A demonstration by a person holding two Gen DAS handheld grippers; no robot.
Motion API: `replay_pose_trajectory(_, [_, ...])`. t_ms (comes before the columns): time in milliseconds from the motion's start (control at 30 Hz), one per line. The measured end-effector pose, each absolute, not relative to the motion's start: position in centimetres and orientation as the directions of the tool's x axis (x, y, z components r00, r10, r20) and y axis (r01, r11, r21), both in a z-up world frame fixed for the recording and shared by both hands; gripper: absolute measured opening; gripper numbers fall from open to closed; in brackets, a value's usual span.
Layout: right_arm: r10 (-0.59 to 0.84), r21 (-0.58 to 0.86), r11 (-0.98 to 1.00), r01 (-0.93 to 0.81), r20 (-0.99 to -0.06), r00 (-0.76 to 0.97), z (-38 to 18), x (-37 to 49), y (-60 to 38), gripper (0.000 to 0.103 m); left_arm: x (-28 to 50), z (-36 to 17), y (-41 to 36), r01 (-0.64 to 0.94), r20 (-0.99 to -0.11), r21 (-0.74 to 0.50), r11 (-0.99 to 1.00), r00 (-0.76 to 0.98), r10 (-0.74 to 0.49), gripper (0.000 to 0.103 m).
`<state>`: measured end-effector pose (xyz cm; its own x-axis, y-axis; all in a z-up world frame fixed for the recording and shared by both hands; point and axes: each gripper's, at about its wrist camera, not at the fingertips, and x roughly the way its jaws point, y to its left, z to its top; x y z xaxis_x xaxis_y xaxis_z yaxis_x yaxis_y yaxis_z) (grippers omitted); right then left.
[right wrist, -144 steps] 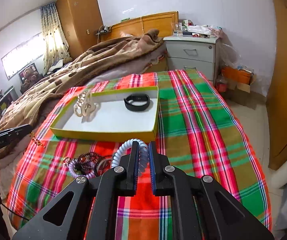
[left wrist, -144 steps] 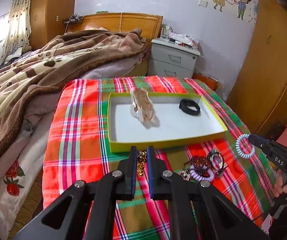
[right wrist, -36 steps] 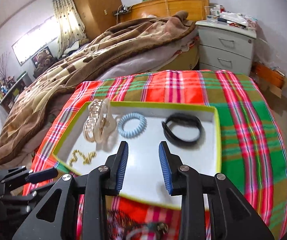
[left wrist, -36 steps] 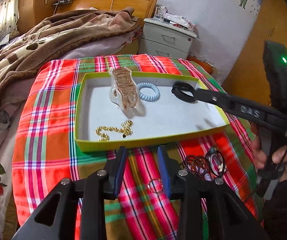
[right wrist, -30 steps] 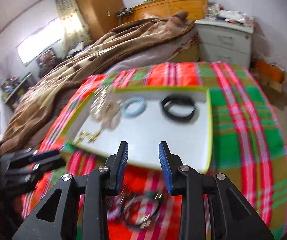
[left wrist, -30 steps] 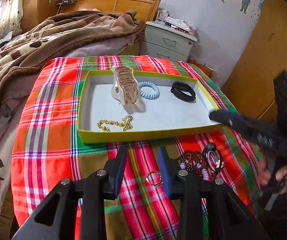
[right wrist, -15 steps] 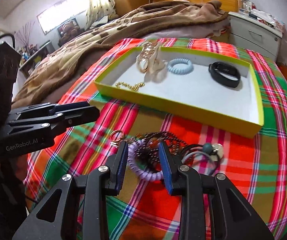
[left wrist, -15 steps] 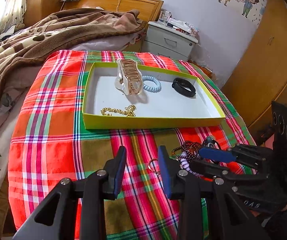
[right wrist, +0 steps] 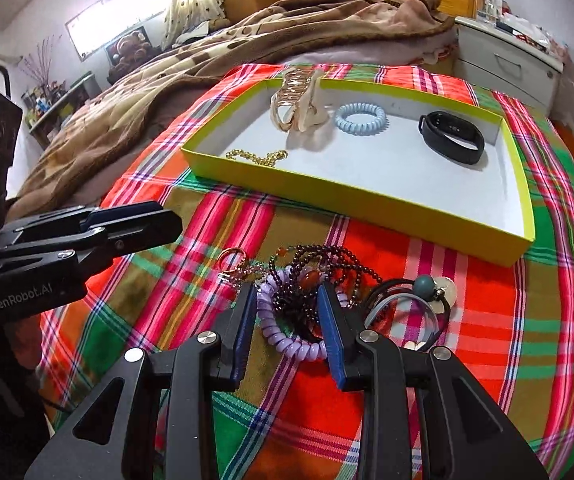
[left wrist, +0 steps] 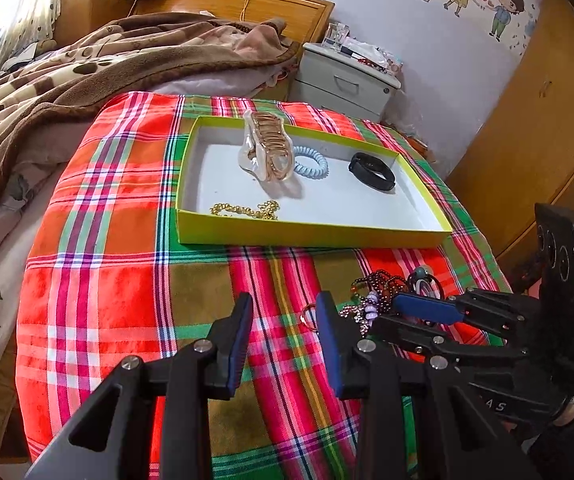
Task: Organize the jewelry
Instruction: 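Move both grippers back over the remaining beaded bracelets and rings, then close the right gripper on the lavender coiled hair tie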
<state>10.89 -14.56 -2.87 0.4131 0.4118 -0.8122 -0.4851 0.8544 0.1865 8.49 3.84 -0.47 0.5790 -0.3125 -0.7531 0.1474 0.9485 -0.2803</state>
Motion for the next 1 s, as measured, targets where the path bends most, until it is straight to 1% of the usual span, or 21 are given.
replay_pose_trajectory(33, [0.413,0.185,0.851,-0.491,-0.814,0.409,-2.9,10.8,-14.4,0.026,8.4,-0.5,3.9,0.143,-0.755,-0.278,0.950,0.579,-0.308,0.034])
replay_pose_trajectory(133, [0.413,0.179,0.848,-0.499,-0.813,0.410,-2.9,10.6,-14.4,0.025,8.4,-0.6,4.1,0.132,-0.758,-0.277,0.952,0.578,-0.301,0.034])
replay_pose_trajectory(167, [0.420,0.186,0.846,-0.500,-0.808,0.412,-2.8,10.6,-14.5,0.021,8.3,-0.6,4.2,0.128,-0.759,-0.277,0.952,0.579,-0.299,0.034])
replay_pose_trajectory(200, [0.429,0.193,0.843,-0.501,-0.803,0.413,-2.7,10.5,-14.7,0.012,8.3,-0.6,4.3,0.125,-0.759,-0.277,0.953,0.579,-0.297,0.034])
replay_pose_trajectory(267, [0.453,0.217,0.838,-0.501,-0.789,0.416,-2.4,10.5,-15.1,0.000,8.2,-0.6,4.4,0.116,-0.761,-0.277,0.954,0.579,-0.292,0.034])
replay_pose_trajectory(300, [0.454,0.218,0.839,-0.498,-0.786,0.420,-2.4,10.5,-15.2,0.000,8.2,-0.7,4.5,0.113,-0.763,-0.276,0.954,0.578,-0.289,0.034])
replay_pose_trajectory(533, [0.507,0.277,0.825,-0.492,-0.746,0.431,-1.6,10.6,-16.3,0.000,7.8,-0.8,4.7,0.099,-0.770,-0.272,0.957,0.574,-0.278,0.034])
replay_pose_trajectory(633, [0.481,0.257,0.835,-0.487,-0.772,0.416,-2.0,11.4,-15.9,0.000,7.8,-0.9,4.6,0.095,-0.773,-0.271,0.958,0.571,-0.276,0.034])
replay_pose_trajectory(700, [0.488,0.260,0.827,-0.498,-0.773,0.406,-2.1,11.4,-15.3,0.009,7.8,-0.9,4.5,0.101,-0.773,-0.273,0.957,0.569,-0.281,0.034])
replay_pose_trajectory(767, [0.488,0.257,0.824,-0.505,-0.774,0.403,-2.2,11.5,-14.7,0.026,7.9,-1.0,4.4,0.101,-0.775,-0.272,0.957,0.567,-0.280,0.034])
replay_pose_trajectory(800, [0.468,0.234,0.832,-0.502,-0.783,0.409,-2.3,11.5,-14.3,0.030,7.9,-1.0,4.3,0.101,-0.776,-0.272,0.957,0.565,-0.280,0.034])
replay_pose_trajectory(833, [0.429,0.190,0.844,-0.502,-0.800,0.419,-2.6,11.5,-13.6,0.032,8.0,-1.1,4.3,0.100,-0.777,-0.272,0.957,0.564,-0.279,0.034])
replay_pose_trajectory(900, [0.384,0.147,0.860,-0.488,-0.816,0.432,-3.0,11.5,-13.2,0.032,8.1,-1.1,4.2,0.103,-0.778,-0.273,0.956,0.561,-0.283,0.034])
replay_pose_trajectory(1000, [0.420,0.200,0.858,-0.472,-0.803,0.423,-3.0,11.8,-13.7,0.030,8.1,-1.2,4.3,0.106,-0.777,-0.276,0.955,0.560,-0.287,0.034])
